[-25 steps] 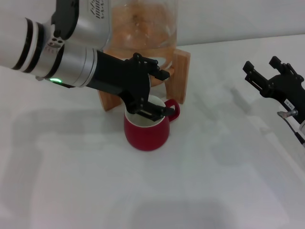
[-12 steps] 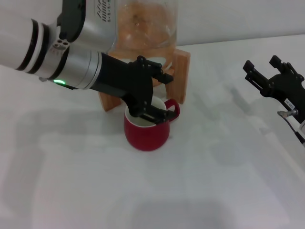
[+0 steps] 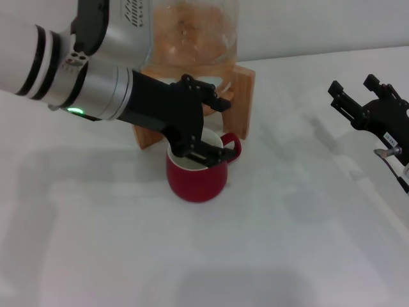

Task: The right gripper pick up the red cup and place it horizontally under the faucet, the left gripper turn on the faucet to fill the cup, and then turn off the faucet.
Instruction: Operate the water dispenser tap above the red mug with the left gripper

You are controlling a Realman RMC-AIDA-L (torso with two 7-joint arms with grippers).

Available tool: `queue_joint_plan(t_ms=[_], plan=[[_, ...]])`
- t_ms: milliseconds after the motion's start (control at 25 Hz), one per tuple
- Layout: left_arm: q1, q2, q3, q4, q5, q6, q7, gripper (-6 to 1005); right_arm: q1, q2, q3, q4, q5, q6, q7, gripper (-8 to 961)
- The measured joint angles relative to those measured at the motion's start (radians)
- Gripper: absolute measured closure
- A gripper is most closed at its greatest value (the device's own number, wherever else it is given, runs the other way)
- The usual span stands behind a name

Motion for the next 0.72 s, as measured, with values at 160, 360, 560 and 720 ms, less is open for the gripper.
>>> queue_joint_plan(t_ms=[160,360,560,720], plan=[[0.009,0.001,0.000,0.016,0.001,-0.010,-0.013,182,0.000,0.000,0.000,-0.001,0.002,0.000,0.000,91],[0.024,0.002,0.000,0.027,0.007,-0.012,-0.015,182,0.001,0.002,0.000,-0.002,0.002,0.000,0.000,91],[0.028,0.002,0.000,0.023,0.009,-0.010,-0.015,182,0.001,0.002,0.000,0.000,0.002,0.000,0.000,91],[0.027,0.004,0.000,0.019,0.015,-0.009,-0.015,182,0.001,0.002,0.000,0.000,0.002,0.000,0.000,91]])
